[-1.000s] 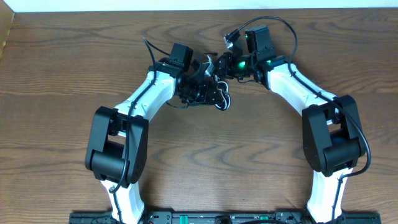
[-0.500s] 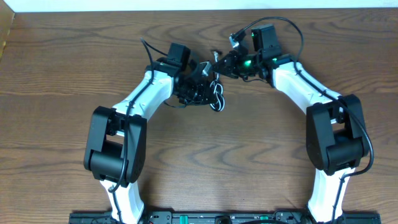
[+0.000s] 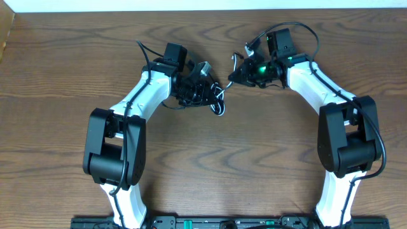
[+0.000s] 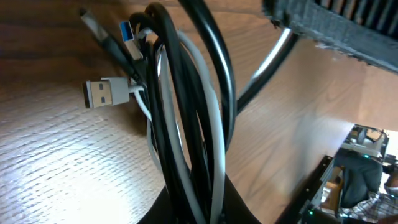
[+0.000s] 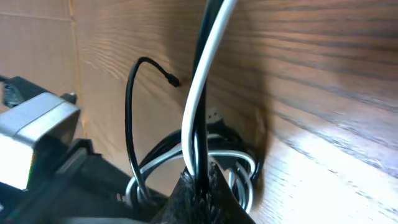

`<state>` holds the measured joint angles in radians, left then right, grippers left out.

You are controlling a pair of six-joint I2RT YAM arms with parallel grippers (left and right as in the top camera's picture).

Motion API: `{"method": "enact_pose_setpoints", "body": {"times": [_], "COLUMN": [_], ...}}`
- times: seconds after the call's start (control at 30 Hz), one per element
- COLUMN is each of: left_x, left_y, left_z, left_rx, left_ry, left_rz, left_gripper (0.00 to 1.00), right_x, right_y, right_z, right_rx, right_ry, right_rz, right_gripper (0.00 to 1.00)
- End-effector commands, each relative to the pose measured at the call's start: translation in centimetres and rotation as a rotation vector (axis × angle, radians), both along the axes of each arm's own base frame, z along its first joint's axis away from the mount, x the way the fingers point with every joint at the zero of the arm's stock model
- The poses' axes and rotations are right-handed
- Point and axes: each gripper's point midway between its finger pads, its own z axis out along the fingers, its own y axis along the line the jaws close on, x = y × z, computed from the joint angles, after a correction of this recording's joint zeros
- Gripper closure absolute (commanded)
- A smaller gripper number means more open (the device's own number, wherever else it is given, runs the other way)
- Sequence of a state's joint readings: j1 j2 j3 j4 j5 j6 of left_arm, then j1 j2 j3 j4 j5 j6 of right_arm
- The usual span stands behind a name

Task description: Untangle cables

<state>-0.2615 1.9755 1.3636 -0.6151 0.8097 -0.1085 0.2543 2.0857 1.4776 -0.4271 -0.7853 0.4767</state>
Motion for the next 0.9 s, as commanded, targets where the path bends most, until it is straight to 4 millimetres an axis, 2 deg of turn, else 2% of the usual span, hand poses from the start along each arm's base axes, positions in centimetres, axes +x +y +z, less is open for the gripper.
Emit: {"method": "enact_pose_setpoints", "body": {"times": [0.0,0.13,0.23,0.4,0.67,0.87], "left_x": [-0.1,-0.3,-0.5,-1.4,-3.4,-3.7], "left_y": [-0.1,-0.1,-0.4,-1.4,-1.3,-1.3], "left_z": [1.0,1.0,1.3,2.7,2.4,2.5], "left_rx": [-0.047,-0.045,-0.072,-0.177,-0.168,-0.178], "left_ry": [-0.008,-0.001,-0.001,-0.022,-0.023,-0.031], "left_rz": [-0.009,-0.01,-0.028,-0.104,-0.197,-0.215], "left_gripper": [0.93,0.93,0.93,0.92,0.92,0.93], "right_x": [0.4,0.3,0.1,0.2,-0.3,-1.2], "right_y": [0.3,1.2,1.4,1.3,1.9,2.2], "right_z": [1.6,2.8,3.0,3.0,3.8,3.6], "right_rx": [0.013,0.084,0.094,0.087,0.139,0.157], "right_ry": [-0.077,-0.105,-0.111,-0.144,-0.145,-0.082], "right_rz": [0.034,0.077,0.091,0.113,0.144,0.147], "right_gripper": [0.96,0.62,0.49,0.45,0.45,0.49]}}
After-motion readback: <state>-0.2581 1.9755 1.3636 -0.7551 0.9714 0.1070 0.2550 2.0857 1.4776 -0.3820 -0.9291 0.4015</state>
